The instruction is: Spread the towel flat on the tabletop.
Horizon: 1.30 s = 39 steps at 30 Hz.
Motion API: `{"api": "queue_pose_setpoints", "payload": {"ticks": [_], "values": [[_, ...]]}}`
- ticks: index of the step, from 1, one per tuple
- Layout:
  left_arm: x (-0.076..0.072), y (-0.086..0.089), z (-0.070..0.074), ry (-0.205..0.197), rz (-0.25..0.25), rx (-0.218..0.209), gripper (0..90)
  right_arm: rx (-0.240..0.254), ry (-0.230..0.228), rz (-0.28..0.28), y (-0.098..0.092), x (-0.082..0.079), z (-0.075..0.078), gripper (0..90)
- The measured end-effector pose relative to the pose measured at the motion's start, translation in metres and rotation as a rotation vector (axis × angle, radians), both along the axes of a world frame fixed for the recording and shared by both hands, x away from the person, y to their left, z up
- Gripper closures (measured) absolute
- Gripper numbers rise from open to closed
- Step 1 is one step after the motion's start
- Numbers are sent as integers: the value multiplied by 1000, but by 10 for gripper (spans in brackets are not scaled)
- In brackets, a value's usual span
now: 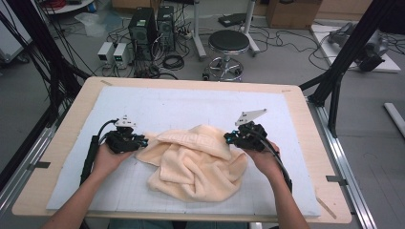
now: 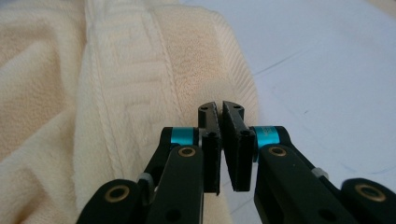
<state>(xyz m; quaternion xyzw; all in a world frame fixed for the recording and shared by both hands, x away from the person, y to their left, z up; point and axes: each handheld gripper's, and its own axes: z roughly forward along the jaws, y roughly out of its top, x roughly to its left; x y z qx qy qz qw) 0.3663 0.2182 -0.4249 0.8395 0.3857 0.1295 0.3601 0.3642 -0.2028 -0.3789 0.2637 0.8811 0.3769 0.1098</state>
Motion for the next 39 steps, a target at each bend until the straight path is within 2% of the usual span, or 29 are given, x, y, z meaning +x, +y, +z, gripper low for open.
{"api": "queue_pose_setpoints", "payload": {"ticks": [1,2,3,5,6,8,10,12,14,16,21,23,24,26,27,29,31,33,36,39], "values": [[2,0,-3,24,-14,-7,618,-5,12,0,0,1,-4,860],[4,0,-6,44,-26,-13,519,-6,38,11,0,1,-12,857],[4,1,-8,41,-33,-31,519,-6,38,11,0,1,-12,857],[4,2,-9,42,-55,-52,502,-6,85,30,0,3,-19,834],[4,3,-9,38,-67,-46,500,-12,103,37,1,4,-22,800],[4,1,-11,21,-64,-36,508,-22,111,25,4,6,-26,647],[1,-4,-11,-13,-57,10,555,-4,146,50,10,7,-31,575],[0,-6,-10,-30,-58,37,584,-30,172,76,19,7,-37,528],[-1,-7,-11,-30,-56,34,606,-32,202,78,27,8,-44,529],[-1,-8,-10,-31,-56,41,633,-40,184,70,30,9,-45,578],[-3,-13,-10,-39,-59,43,770,-56,162,78,36,8,-46,814],[-5,-15,-9,-45,-63,50,834,-70,154,88,36,7,-43,835],[-5,-15,-9,-48,-67,60,843,-80,141,89,36,7,-41,841],[-5,-14,-9,-40,-61,48,856,-83,96,68,30,4,-32,845],[-4,-13,-8,-38,-59,48,856,-83,96,68,30,4,-32,845],[-4,-10,-6,-55,-47,55,859,-64,67,52,23,3,-25,846],[-3,-4,0,-71,-24,38,860,-40,35,29,14,2,-16,847],[-3,2,6,-82,5,-6,861,-11,19,7,5,1,-8,847],[-4,9,19,-105,22,-61,860,0,-6,-4,-2,-1,4,848],[-7,11,28,-117,17,-81,860,1,-30,2,-3,-4,15,848]]}}
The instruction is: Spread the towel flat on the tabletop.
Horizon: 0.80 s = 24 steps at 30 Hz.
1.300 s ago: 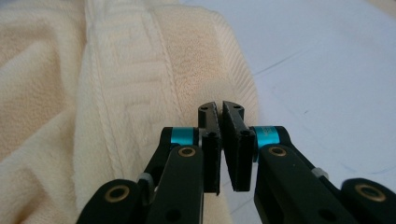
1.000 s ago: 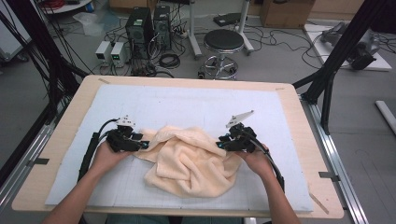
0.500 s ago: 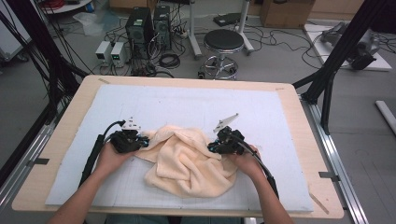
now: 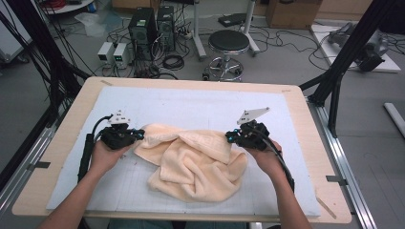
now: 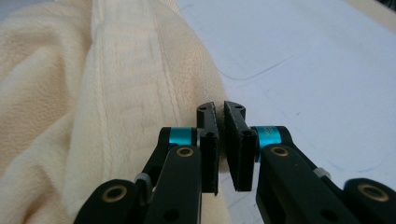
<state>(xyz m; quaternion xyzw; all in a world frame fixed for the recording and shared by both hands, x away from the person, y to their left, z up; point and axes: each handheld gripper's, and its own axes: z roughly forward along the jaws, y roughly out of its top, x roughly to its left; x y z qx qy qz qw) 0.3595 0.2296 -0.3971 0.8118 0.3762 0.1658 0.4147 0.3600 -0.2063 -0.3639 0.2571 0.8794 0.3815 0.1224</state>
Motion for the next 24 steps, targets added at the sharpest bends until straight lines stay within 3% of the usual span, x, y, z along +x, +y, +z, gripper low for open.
{"api": "queue_pose_setpoints", "payload": {"ticks": [4,8,11,13,15,17,18,19,20,21,22,24], "values": [[-5,-2,5,6,-27,19,860,-11,-10,24,2,-7,7,848],[-8,-8,4,17,-59,41,860,-39,32,50,6,-10,0,848],[4,-10,7,8,-33,62,860,-64,46,49,7,-5,-4,852],[25,-8,19,-18,24,30,861,-89,14,28,5,8,4,857],[58,-9,43,-67,76,6,862,-90,-40,-15,1,34,24,860],[94,-16,71,-131,126,-31,853,-68,-88,-117,-4,71,53,844],[106,-21,82,-169,174,-20,809,-54,-118,-176,-7,90,66,821],[116,-24,89,-165,218,-39,748,-33,-126,-228,-10,106,75,724],[123,-23,93,-134,222,-89,672,2,-114,-276,-12,117,80,587],[125,-23,93,-135,216,-106,633,40,-110,-287,-13,122,80,604],[125,-23,91,-131,210,-93,619,51,-97,-264,-12,123,77,601],[122,-22,82,-90,165,-70,590,0,-86,-232,-7,119,64,596]]}}
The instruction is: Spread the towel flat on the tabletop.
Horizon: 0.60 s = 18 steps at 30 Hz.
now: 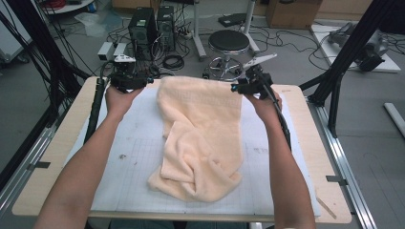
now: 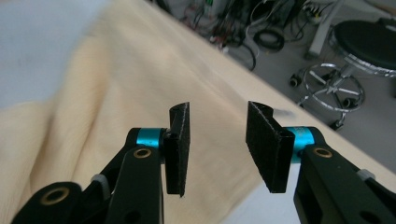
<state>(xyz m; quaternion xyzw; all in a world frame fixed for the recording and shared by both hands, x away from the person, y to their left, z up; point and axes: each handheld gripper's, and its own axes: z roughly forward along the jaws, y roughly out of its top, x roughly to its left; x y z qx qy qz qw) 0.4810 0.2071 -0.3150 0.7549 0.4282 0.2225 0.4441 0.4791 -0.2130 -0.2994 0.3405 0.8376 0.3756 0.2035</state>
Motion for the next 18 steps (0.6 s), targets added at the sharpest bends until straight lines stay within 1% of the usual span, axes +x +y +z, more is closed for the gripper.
{"api": "queue_pose_setpoints", "payload": {"ticks": [1,2,3,4,5,6,7,8,9,10,11,12,14,17,18], "values": [[-5,1,-6,-1,-15,4,589,-10,18,17,1,-4,-8,587],[-10,2,-13,5,-26,-6,590,-10,22,40,1,-9,-17,586],[-16,2,-20,13,-45,-18,585,-8,28,48,1,-15,-25,586],[-22,1,-27,26,-67,-22,580,-3,45,56,-1,-21,-32,570],[-29,-1,-33,36,-85,-1,578,-4,69,64,-2,-25,-39,562],[-36,-3,-39,38,-104,13,572,-6,68,75,-2,-33,-45,563],[-43,-4,-44,41,-126,11,570,-13,56,80,-2,-41,-50,564],[-51,-6,-48,44,-143,6,569,-18,53,94,-3,-48,-53,559],[-58,-7,-52,39,-161,0,562,-14,66,96,-5,-56,-56,552],[-66,-9,-55,37,-178,-4,560,-6,61,107,-7,-63,-58,553],[-73,-10,-58,41,-200,-1,559,-7,61,116,-8,-70,-60,550],[-81,-12,-61,37,-213,-3,552,-11,61,121,-10,-77,-61,541],[-95,-15,-66,38,-249,18,541,-6,51,131,-14,-92,-63,537],[-113,-18,-71,36,-293,5,525,-4,47,141,-21,-111,-68,519],[-118,-19,-73,39,-305,5,514,0,54,144,-23,-117,-69,509]]}}
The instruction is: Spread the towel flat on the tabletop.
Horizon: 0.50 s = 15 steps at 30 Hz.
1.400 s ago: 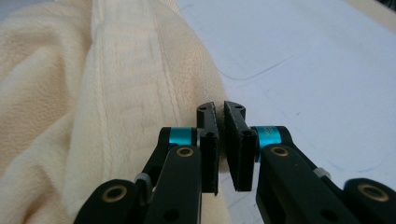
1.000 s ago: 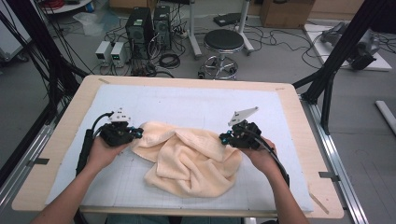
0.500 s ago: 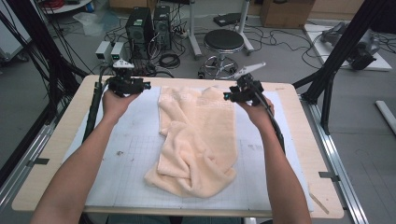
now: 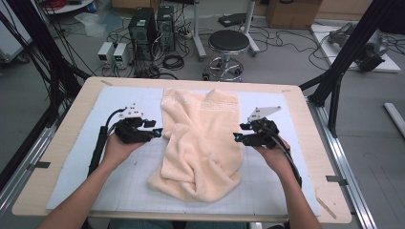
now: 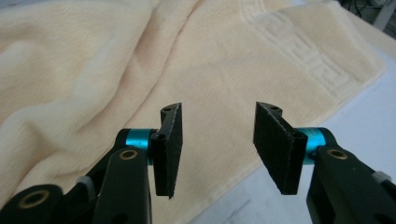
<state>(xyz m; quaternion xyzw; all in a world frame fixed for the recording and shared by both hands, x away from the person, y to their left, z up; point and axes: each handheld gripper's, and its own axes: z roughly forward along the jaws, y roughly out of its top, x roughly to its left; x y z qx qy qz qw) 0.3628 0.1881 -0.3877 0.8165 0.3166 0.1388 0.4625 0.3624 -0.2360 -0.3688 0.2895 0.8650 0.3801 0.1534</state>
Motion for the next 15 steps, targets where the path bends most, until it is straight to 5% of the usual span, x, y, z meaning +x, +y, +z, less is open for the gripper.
{"api": "queue_pose_setpoints", "payload": {"ticks": [5,10,12,15], "values": [[-21,-13,-5,-7,-80,2,475,9,6,14,-5,-24,-10,486],[-28,-32,-14,45,-190,26,479,-11,29,41,-3,-39,-27,511],[-28,-40,-20,61,-221,83,517,-25,47,52,-3,-42,-35,534],[-25,-48,-31,111,-244,116,563,-29,79,66,-2,-45,-45,543]]}}
